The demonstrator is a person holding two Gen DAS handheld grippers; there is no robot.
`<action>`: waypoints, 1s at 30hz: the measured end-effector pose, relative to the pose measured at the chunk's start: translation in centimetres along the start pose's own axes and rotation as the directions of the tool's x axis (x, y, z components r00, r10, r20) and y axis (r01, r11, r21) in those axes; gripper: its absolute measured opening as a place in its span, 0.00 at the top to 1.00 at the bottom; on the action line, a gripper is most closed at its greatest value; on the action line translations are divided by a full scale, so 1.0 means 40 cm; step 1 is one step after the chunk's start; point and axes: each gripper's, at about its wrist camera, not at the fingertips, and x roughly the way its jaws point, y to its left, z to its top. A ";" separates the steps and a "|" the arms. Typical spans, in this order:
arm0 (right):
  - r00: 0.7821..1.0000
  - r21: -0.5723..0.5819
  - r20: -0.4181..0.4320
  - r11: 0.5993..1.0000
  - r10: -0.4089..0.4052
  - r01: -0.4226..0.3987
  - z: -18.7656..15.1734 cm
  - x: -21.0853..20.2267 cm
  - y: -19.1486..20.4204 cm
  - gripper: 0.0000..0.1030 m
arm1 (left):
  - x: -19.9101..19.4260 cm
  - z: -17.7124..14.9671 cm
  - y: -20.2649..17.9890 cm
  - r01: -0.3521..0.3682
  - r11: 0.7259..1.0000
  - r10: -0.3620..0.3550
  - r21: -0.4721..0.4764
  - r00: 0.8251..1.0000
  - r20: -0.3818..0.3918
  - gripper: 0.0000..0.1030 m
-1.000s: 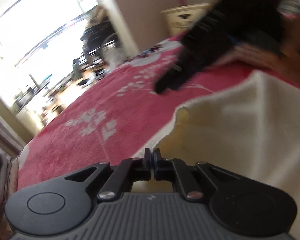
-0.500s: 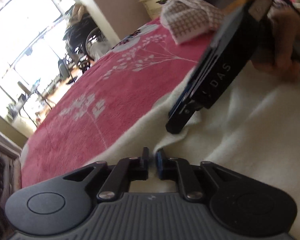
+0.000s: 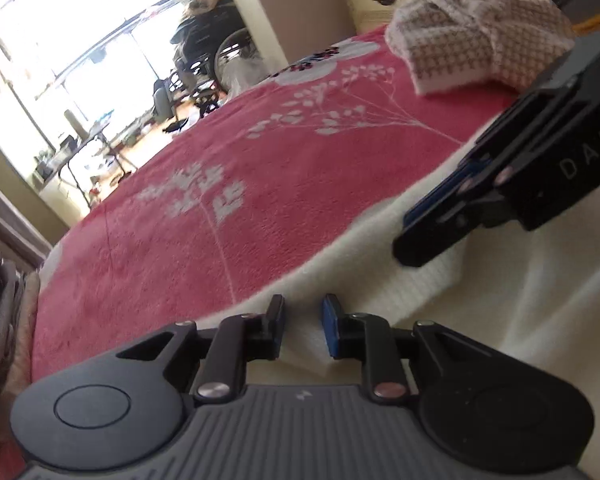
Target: Fold clothes
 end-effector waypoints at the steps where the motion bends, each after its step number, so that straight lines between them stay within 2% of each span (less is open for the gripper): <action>1: 1.000 -0.005 -0.003 1.000 -0.022 0.022 0.001 -0.002 0.002 0.83 | 0.001 -0.004 -0.001 -0.003 1.000 0.003 0.001 1.000 0.001 0.79; 5: 0.996 -0.063 -0.038 0.995 -0.076 0.074 -0.022 0.038 0.018 0.85 | 0.009 -0.001 -0.017 -0.042 0.999 0.042 0.010 0.999 -0.009 0.78; 11: 0.990 -0.008 -0.004 0.989 -0.144 0.144 -0.035 0.035 0.042 0.85 | 0.021 0.005 -0.038 -0.101 0.995 0.100 -0.028 0.995 -0.021 0.77; 15: 0.982 0.020 -0.025 0.982 -0.187 0.187 -0.025 0.042 0.056 0.85 | 0.016 -0.007 -0.043 -0.127 0.989 0.127 -0.078 0.992 -0.002 0.77; 18: 0.972 0.027 -0.053 0.973 -0.227 0.229 -0.016 0.049 0.072 0.85 | 0.010 -0.008 -0.036 -0.126 0.983 0.126 -0.131 0.992 -0.008 0.76; 22: 0.953 0.007 -0.065 0.955 -0.296 0.297 -0.015 0.061 0.103 0.85 | 0.007 -0.005 -0.043 -0.138 0.984 0.137 -0.111 0.990 -0.021 0.75; 25: 0.946 0.006 -0.070 0.949 -0.315 0.316 -0.013 0.066 0.109 0.85 | 0.010 -0.004 -0.045 -0.135 0.987 0.134 -0.091 0.991 -0.020 0.74; 30: 0.939 0.010 -0.063 0.940 -0.339 0.340 -0.017 0.070 0.117 0.85 | 0.008 -0.016 -0.031 -0.106 0.987 0.107 -0.123 0.994 0.001 0.74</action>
